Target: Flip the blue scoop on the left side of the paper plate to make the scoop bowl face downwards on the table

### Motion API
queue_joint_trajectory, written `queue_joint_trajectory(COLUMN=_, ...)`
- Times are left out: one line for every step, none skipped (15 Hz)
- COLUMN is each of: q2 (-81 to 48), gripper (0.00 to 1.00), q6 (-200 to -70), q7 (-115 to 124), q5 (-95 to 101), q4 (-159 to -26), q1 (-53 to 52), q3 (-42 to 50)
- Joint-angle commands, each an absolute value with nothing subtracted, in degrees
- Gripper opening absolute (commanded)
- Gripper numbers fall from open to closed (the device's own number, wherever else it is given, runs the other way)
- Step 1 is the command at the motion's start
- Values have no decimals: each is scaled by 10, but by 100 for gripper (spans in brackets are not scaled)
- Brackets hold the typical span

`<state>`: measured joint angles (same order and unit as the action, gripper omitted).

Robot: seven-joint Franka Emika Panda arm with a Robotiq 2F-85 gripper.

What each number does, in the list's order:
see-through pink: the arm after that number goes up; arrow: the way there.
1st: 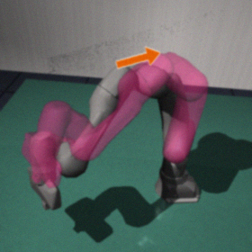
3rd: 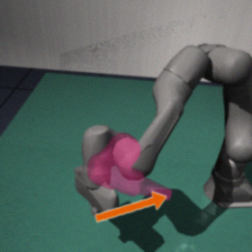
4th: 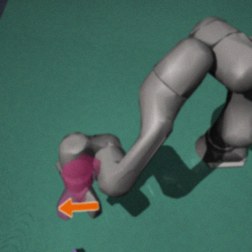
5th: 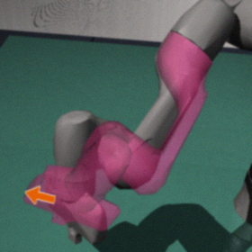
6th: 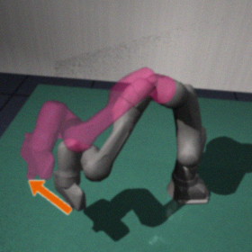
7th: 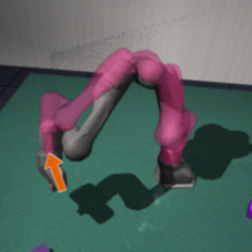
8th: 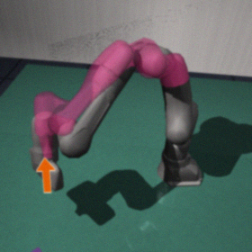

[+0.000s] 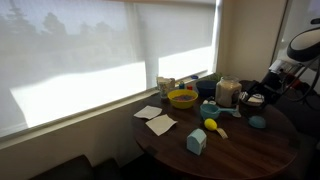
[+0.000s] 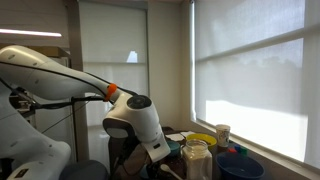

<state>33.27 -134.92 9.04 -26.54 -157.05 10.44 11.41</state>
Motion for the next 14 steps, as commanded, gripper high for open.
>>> queue_joint_trajectory(q2=344, gripper=100, q6=-1336, q7=105, q5=-261, q4=-1569, q1=105, q3=108)
queue_joint_trajectory(q2=354, gripper=100, q6=-1326, q7=118, q5=-258, q4=-1567, q1=105, q3=101)
queue_joint_trajectory(q2=362, gripper=100, q6=-1321, q7=126, q5=-256, q4=-1567, q1=106, q3=97)
queue_joint_trajectory(q2=366, gripper=100, q6=-1319, q7=129, q5=-255, q4=-1567, q1=106, q3=95)
queue_joint_trajectory(q2=368, gripper=100, q6=-1319, q7=131, q5=-254, q4=-1567, q1=107, q3=95)
queue_joint_trajectory(q2=368, gripper=100, q6=-1319, q7=131, q5=-254, q4=-1567, q1=108, q3=95)
queue_joint_trajectory(q2=368, gripper=100, q6=-1319, q7=131, q5=-254, q4=-1567, q1=109, q3=95)
queue_joint_trajectory(q2=368, gripper=100, q6=-1319, q7=131, q5=-253, q4=-1567, q1=109, q3=95)
queue_joint_trajectory(q2=368, gripper=100, q6=-1319, q7=131, q5=-253, q4=-1567, q1=109, q3=95)
queue_joint_trajectory(q2=368, gripper=100, q6=-1319, q7=131, q5=-253, q4=-1567, q1=109, q3=95)
queue_joint_trajectory(q2=368, gripper=100, q6=-1319, q7=131, q5=-253, q4=-1567, q1=109, q3=95)
queue_joint_trajectory(q2=368, gripper=100, q6=-1319, q7=131, q5=-253, q4=-1567, q1=109, q3=95)
queue_joint_trajectory(q2=368, gripper=100, q6=-1319, q7=131, q5=-253, q4=-1567, q1=109, q3=95)
queue_joint_trajectory(q2=372, gripper=100, q6=-1317, q7=119, q5=-245, q4=-1564, q1=107, q3=94)
